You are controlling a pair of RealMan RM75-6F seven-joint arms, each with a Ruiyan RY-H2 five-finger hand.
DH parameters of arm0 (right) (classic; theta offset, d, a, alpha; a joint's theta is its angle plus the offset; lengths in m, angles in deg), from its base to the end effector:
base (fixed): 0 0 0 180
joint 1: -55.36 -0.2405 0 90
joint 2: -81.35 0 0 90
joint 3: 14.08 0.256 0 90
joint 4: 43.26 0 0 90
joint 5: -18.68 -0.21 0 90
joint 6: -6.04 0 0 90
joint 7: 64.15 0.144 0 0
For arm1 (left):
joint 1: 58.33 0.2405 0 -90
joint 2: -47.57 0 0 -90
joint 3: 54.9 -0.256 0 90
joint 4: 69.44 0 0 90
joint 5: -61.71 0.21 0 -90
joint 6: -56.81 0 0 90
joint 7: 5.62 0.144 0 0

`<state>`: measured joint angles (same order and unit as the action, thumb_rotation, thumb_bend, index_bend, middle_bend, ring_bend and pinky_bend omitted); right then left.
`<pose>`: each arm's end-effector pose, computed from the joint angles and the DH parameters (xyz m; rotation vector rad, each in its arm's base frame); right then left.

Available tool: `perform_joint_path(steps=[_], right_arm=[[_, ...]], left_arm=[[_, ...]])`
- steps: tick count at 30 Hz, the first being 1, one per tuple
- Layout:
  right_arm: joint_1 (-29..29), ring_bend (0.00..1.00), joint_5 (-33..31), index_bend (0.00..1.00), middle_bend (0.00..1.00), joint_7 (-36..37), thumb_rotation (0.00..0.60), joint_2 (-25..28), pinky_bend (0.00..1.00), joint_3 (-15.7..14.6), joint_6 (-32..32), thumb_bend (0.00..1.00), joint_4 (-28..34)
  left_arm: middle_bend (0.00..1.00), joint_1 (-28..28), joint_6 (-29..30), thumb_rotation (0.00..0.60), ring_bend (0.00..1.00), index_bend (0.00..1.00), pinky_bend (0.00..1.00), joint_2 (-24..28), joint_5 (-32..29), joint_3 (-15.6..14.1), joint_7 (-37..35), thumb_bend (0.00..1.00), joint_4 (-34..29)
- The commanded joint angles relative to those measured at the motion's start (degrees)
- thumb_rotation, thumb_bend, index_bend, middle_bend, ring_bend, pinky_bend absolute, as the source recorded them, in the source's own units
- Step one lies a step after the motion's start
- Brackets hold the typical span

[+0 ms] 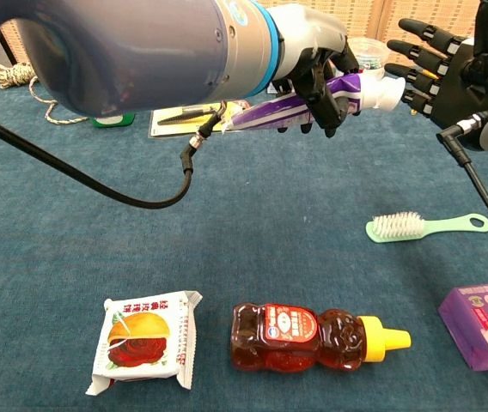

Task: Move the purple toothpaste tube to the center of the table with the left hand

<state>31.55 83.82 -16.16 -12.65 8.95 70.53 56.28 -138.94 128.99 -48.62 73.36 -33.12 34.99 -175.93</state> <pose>-0.1407 -0.2993 0.0135 0.5287 -2.2069 1.9385 0.0822 0.3012 -0.0431 -1.9674 -1.1963 -0.9612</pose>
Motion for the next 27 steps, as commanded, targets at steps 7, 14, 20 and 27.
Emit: perform_joint_path(steps=[7,14,20,27], right_arm=[[0.0,0.00,0.2,0.00,0.00,-0.2,0.074,-0.1,0.00,0.0,-0.6,0.00,-0.1],[0.0,0.00,0.4,0.00,0.00,-0.2,0.074,-0.3,0.00,0.0,-1.3,0.00,-0.2],[-0.1,0.00,0.4,0.00,0.00,-0.5,0.074,-0.4,0.00,0.1,-1.6,0.00,-0.2],[-0.2,0.00,0.6,0.00,0.00,-0.6,0.073,-0.2,0.00,0.1,-2.2,0.00,0.0]], left_arm=[[0.49,-0.2,-0.2,0.600,0.48,0.48,0.59,-1.6,-1.1,1.3,1.2,1.00,1.4],[0.49,-0.5,-0.5,0.600,0.48,0.48,0.59,-2.9,-2.3,2.9,1.9,1.00,2.8],[0.49,-0.6,-0.7,0.600,0.48,0.48,0.59,-3.8,-3.3,4.0,2.5,1.00,3.3],[0.49,-0.9,-0.3,0.600,0.48,0.48,0.59,-4.7,-3.6,4.9,3.2,1.00,3.6]])
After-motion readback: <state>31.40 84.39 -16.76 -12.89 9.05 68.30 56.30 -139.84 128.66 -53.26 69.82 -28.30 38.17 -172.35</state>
